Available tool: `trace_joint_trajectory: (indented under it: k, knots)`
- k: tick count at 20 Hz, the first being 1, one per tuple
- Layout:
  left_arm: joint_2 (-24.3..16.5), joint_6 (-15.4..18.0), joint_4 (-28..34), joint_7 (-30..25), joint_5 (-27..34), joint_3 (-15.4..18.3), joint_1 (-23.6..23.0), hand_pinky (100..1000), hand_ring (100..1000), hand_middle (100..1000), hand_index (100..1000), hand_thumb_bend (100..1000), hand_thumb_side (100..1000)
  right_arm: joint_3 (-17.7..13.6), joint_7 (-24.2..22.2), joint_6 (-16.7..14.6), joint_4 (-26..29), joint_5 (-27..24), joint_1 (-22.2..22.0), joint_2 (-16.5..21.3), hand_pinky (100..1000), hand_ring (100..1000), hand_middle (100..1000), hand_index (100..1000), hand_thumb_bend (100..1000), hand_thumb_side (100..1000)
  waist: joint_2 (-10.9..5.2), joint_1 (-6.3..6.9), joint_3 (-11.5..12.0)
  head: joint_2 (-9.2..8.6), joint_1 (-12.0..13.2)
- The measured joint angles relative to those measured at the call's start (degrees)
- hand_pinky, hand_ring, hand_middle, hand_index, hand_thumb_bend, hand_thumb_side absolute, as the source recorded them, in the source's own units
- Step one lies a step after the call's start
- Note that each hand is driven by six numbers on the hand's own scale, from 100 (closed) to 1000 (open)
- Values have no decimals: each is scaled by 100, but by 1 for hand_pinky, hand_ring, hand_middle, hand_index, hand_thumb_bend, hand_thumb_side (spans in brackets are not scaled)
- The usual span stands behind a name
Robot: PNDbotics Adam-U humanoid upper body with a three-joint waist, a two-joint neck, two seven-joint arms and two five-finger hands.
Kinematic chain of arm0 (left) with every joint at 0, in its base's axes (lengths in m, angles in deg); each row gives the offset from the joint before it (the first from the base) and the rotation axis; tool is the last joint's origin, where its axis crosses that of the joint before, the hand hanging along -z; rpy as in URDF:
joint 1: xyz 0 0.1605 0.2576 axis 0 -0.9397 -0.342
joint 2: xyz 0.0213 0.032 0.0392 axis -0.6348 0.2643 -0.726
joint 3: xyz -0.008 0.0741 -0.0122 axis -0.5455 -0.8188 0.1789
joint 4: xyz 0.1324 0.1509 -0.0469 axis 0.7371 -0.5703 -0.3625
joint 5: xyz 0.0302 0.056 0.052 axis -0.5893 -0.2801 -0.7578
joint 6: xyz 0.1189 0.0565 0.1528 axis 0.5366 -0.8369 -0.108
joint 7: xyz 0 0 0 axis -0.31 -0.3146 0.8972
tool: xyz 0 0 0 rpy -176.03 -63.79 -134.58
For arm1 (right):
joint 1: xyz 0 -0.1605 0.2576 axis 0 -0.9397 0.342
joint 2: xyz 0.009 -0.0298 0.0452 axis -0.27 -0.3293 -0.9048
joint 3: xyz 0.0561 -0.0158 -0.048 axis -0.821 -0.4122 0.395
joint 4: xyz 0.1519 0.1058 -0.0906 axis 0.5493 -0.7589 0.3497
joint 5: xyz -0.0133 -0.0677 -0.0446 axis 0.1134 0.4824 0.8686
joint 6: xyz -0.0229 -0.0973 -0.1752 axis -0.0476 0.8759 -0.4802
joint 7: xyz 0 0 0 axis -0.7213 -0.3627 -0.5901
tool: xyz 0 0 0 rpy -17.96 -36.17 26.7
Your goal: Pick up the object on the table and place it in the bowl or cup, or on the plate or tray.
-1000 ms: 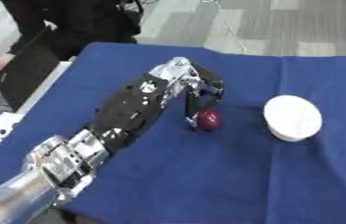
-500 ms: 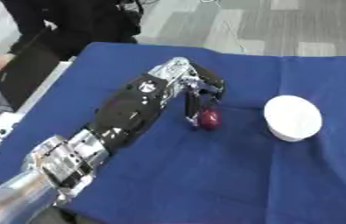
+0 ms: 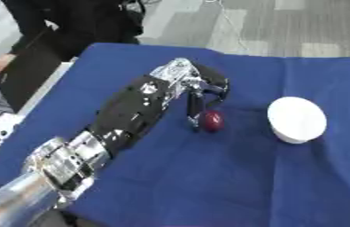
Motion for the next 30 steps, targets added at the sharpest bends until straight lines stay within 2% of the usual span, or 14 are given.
trace_joint_trajectory:
  k: [1, 3, 4, 6, 8, 12, 15, 22, 24, 25, 30]
  knots:
    - [0, 0, 0, 18, 1, 2, 0, 100, 157, 288, 352, 597, 192, 0, 0, 0, 0, 0, 0, 0, 351, 432, 469, 635, 101, 863, 0, 0, 1, 0, 0]
    - [0, -17, -3, 13, 28, 16, 0, 122, 290, 399, 456, 646, 252, 0, 0, 0, 0, 2, 0, 0, 351, 432, 469, 635, 101, 863, 0, 0, 2, 0, 0]
    - [-1, -33, -8, -26, 36, 19, 0, 185, 376, 486, 533, 670, 292, 0, 1, 0, 0, 3, 0, 0, 351, 432, 469, 635, 101, 864, 0, 0, 2, 0, 0]
    - [-1, -64, -39, -185, 37, 20, 2, 291, 458, 571, 681, 693, 389, 0, 1, 0, 0, 4, 0, 0, 351, 432, 469, 635, 101, 864, 0, 0, 3, 0, 0]
    - [-1, -93, -40, -366, 31, 21, 3, 325, 487, 606, 729, 702, 442, 0, 1, 0, 0, 5, 0, 0, 351, 432, 469, 635, 101, 864, 0, -3, 3, 0, 0]
    - [4, -147, -38, -624, -2, 21, 5, 332, 507, 643, 742, 670, 487, 0, 1, 0, 0, 5, 0, 0, 351, 432, 469, 635, 101, 864, 0, -7, 2, 0, 0]
    - [49, -178, -37, -708, 56, 21, 9, 302, 497, 644, 731, 654, 467, 0, 1, 0, 0, 5, 0, 0, 352, 432, 470, 634, 100, 864, 0, -7, -4, 0, 0]
    - [148, -162, 15, -683, 436, -8, 18, 216, 429, 563, 687, 609, 418, 0, 1, 1, 0, 5, 0, -3, 353, 433, 470, 634, 100, 864, 0, -6, -36, -1, 2]
    - [154, -165, 33, -678, 494, -21, 23, 118, 334, 486, 660, 590, 394, 0, 1, 1, 0, 5, 1, -22, 353, 433, 470, 634, 100, 864, 0, 2, -41, -1, 4]
    - [154, -174, 35, -682, 509, -30, 33, 100, 303, 455, 636, 579, 382, 0, 1, 1, 0, 5, 2, -33, 353, 433, 470, 634, 100, 865, 0, 5, -41, -1, 5]
    - [154, -242, 38, -730, 541, -41, 55, 100, 201, 359, 535, 563, 333, 0, -1, 8, 0, 5, 2, -43, 352, 432, 469, 634, 100, 865, 0, 9, -34, -1, 5]
